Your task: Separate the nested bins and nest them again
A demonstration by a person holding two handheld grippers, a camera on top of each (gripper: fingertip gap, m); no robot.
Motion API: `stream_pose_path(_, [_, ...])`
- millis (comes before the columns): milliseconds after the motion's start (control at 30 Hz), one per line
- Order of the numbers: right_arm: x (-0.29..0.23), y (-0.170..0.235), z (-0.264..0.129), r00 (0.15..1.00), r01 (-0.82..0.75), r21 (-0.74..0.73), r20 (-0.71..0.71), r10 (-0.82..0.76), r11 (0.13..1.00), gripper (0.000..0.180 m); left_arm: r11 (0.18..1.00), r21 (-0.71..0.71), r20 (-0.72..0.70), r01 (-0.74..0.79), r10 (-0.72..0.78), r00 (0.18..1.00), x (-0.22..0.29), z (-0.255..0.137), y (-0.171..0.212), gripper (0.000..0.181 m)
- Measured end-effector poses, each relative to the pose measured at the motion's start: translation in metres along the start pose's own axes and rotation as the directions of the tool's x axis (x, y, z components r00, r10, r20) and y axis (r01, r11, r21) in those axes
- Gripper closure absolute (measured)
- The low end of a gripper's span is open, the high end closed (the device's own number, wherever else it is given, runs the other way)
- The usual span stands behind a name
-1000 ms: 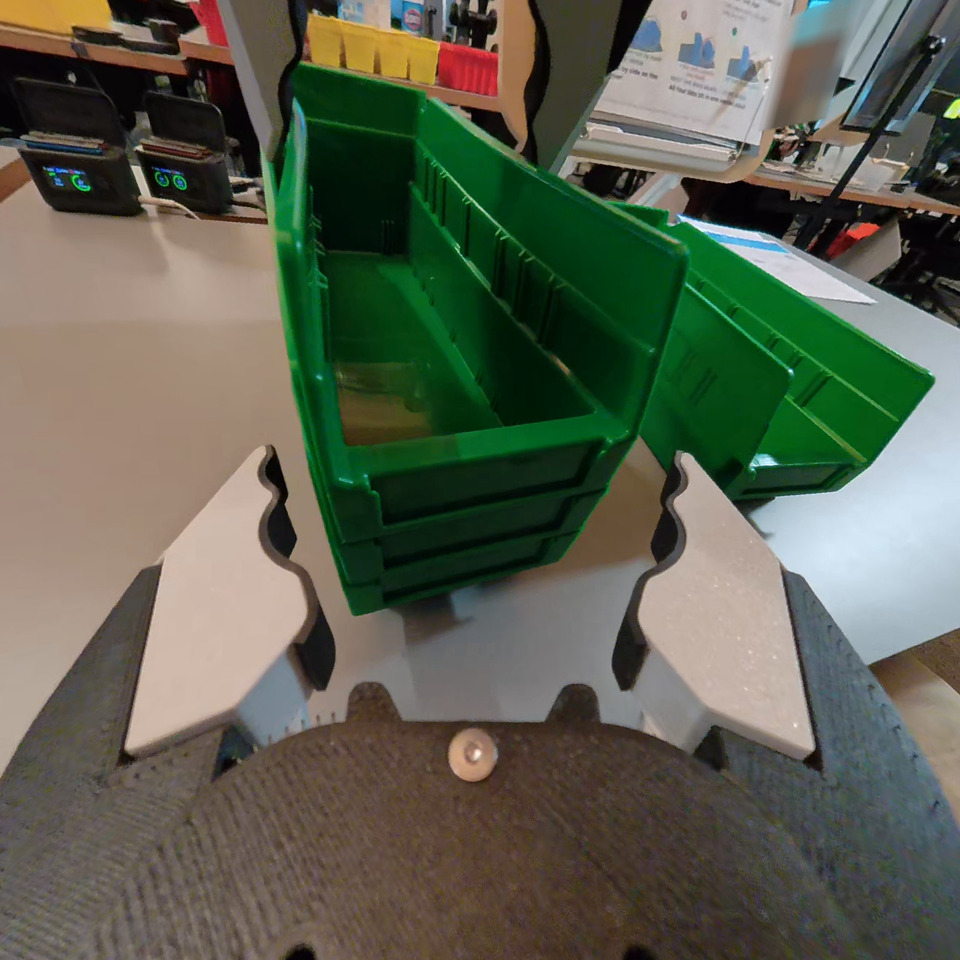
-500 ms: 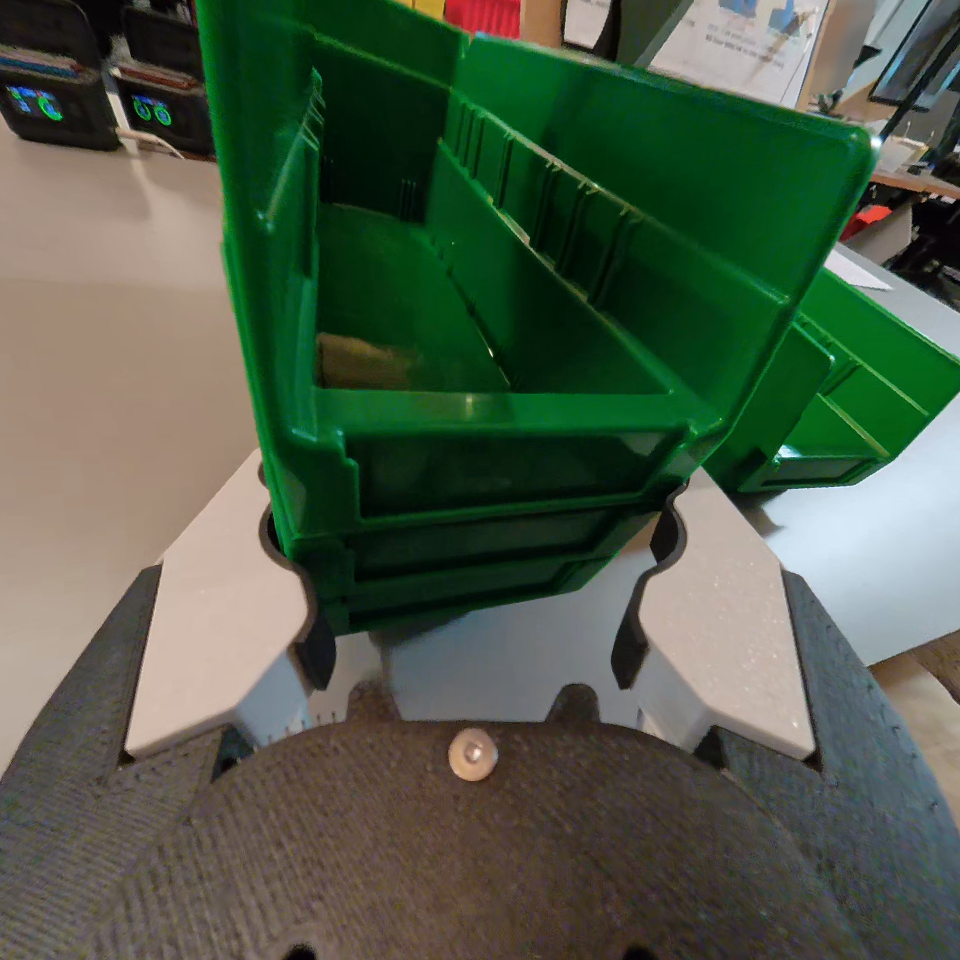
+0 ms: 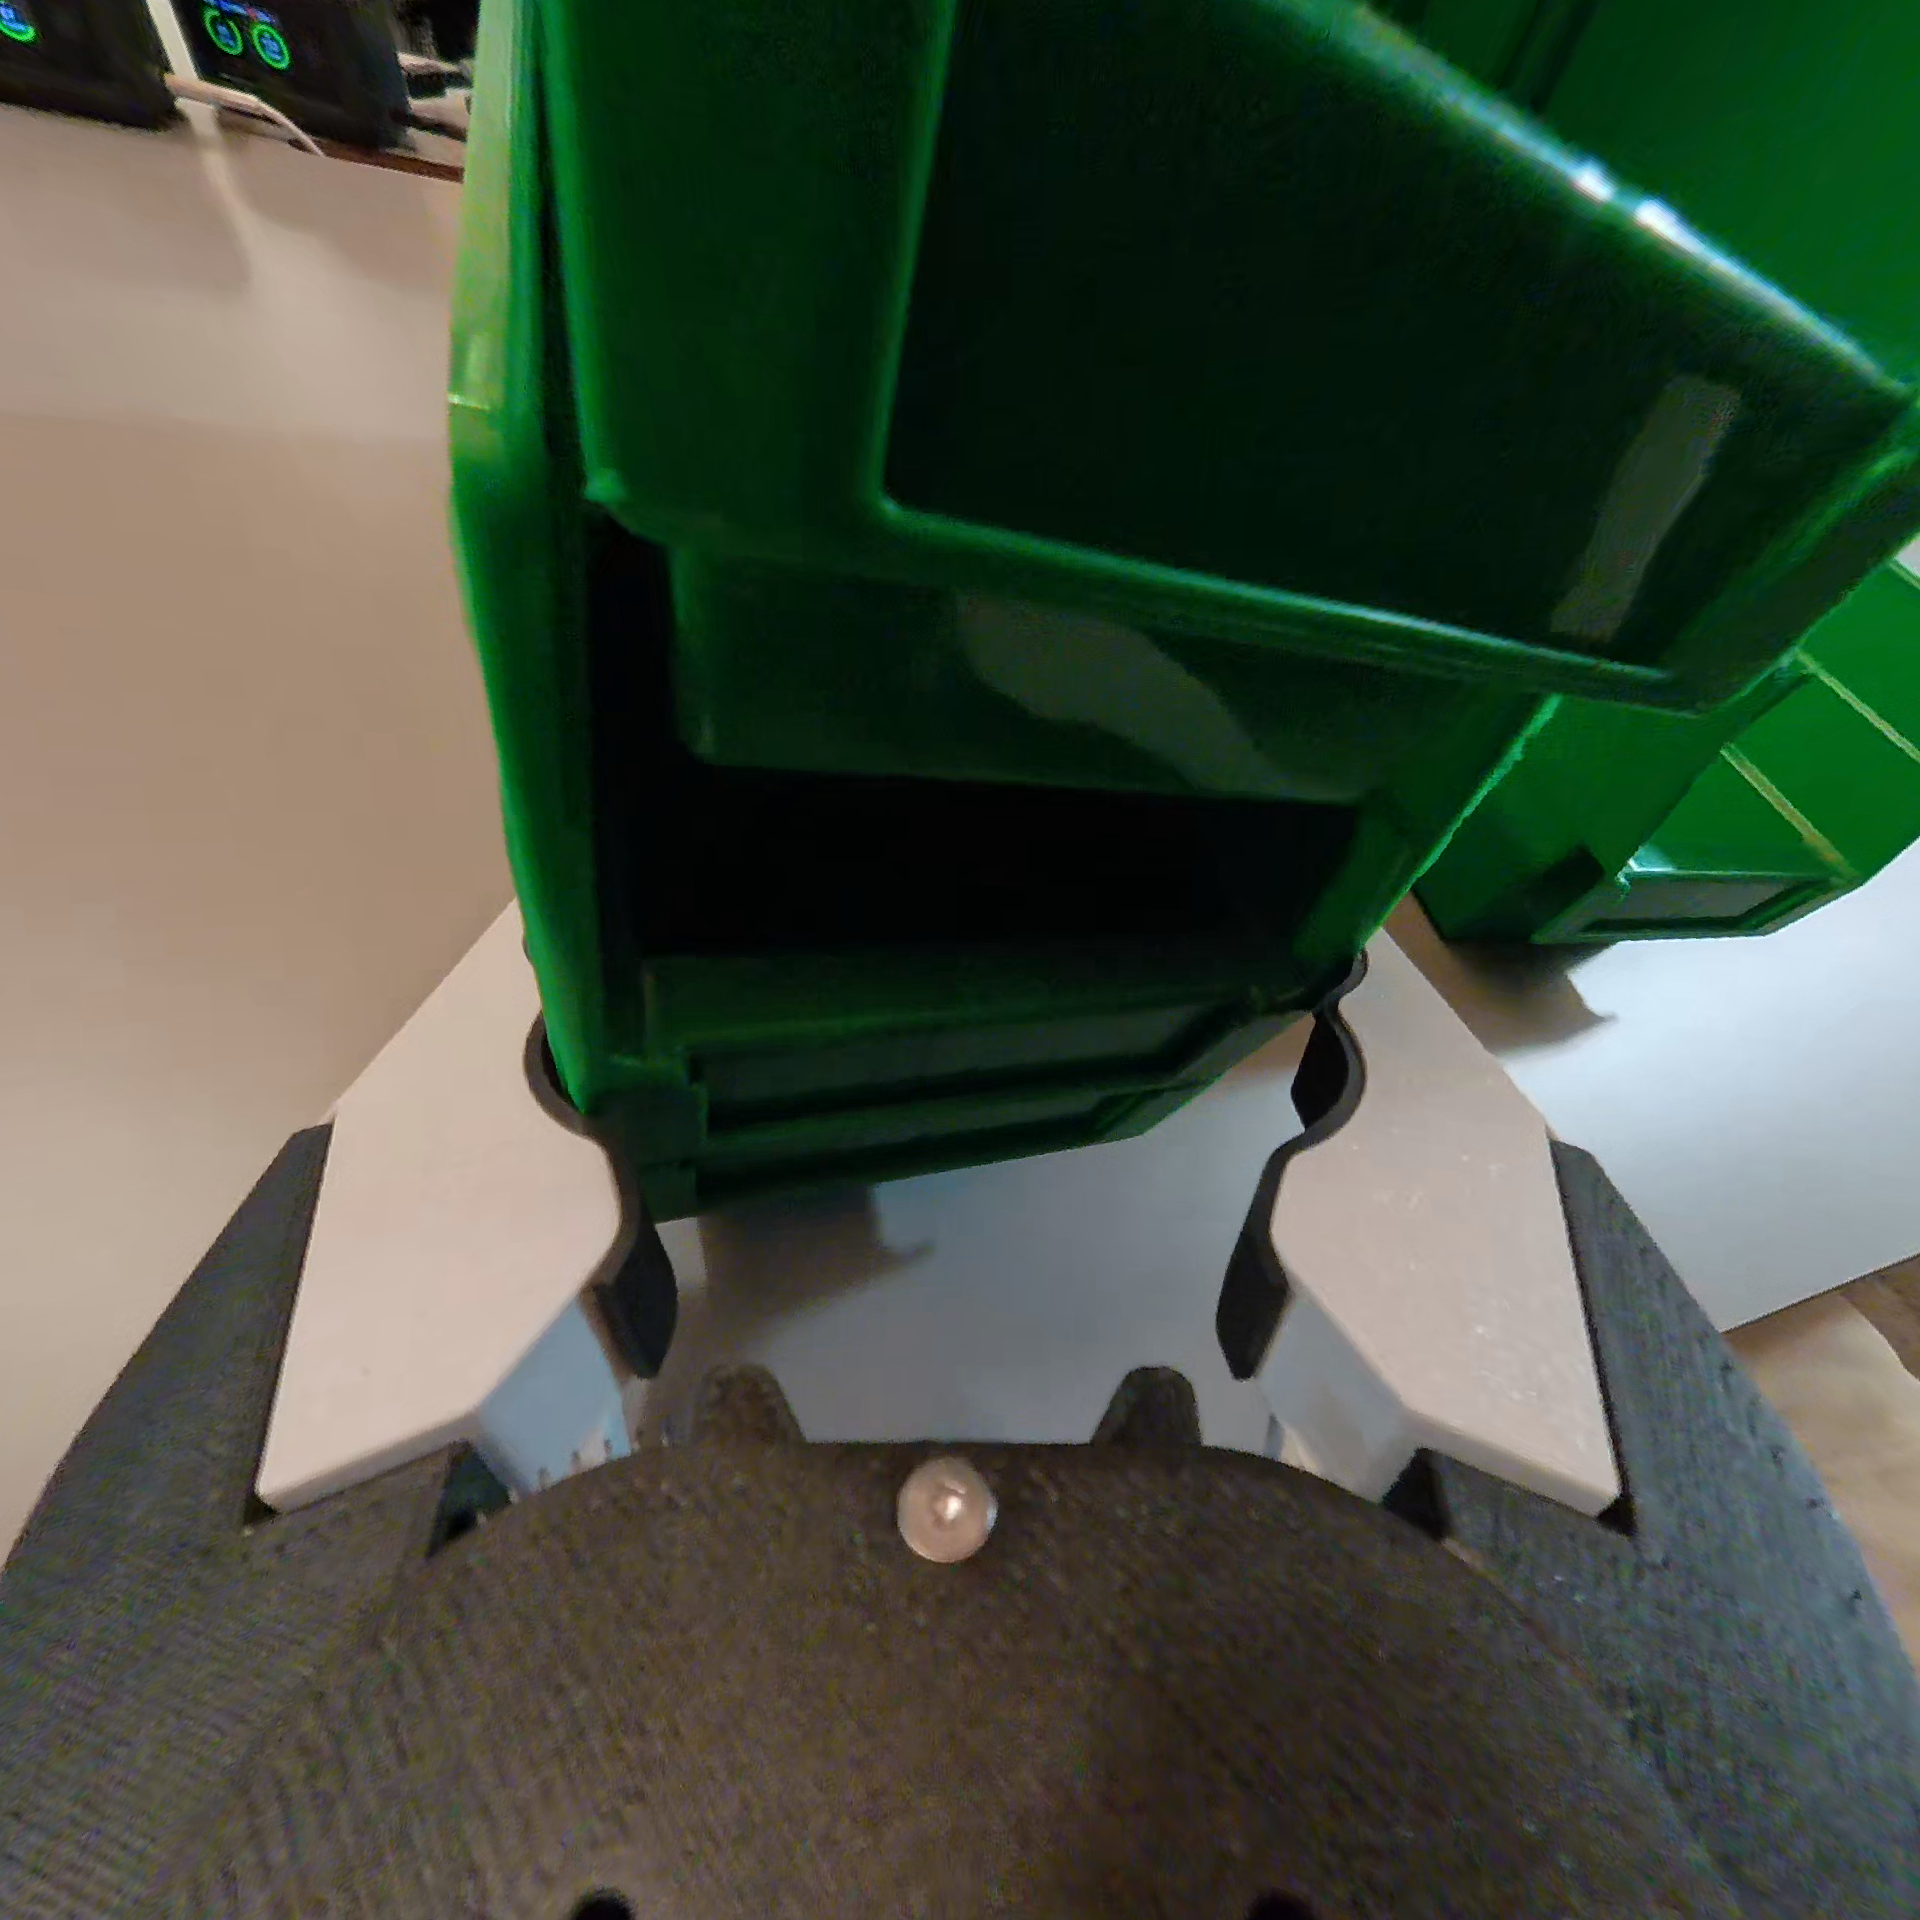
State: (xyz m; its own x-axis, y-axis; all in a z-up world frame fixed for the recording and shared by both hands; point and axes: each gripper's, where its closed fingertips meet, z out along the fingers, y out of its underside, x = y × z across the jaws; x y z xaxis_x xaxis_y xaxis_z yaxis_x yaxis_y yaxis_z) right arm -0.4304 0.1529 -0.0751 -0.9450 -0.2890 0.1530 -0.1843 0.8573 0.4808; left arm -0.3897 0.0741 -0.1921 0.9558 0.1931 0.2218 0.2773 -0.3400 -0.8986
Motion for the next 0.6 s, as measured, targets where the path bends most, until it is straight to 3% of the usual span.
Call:
stream_pose_path(367, [-0.012,0.031,-0.021,0.998,0.023,-0.125,-0.048,-0.029,0.992,0.08,1.0,-0.014,0.008,-0.018,0.018,1.0,0.001,0.0,0.002,0.041])
stream_pose_path(600, [-0.013,0.02,-0.019,0.998,-0.008,-0.064,-0.055,0.004,0.998,0.073,1.0,-0.024,-0.006,0.007,-0.007,1.0,0.002,-0.002,0.003,0.04])
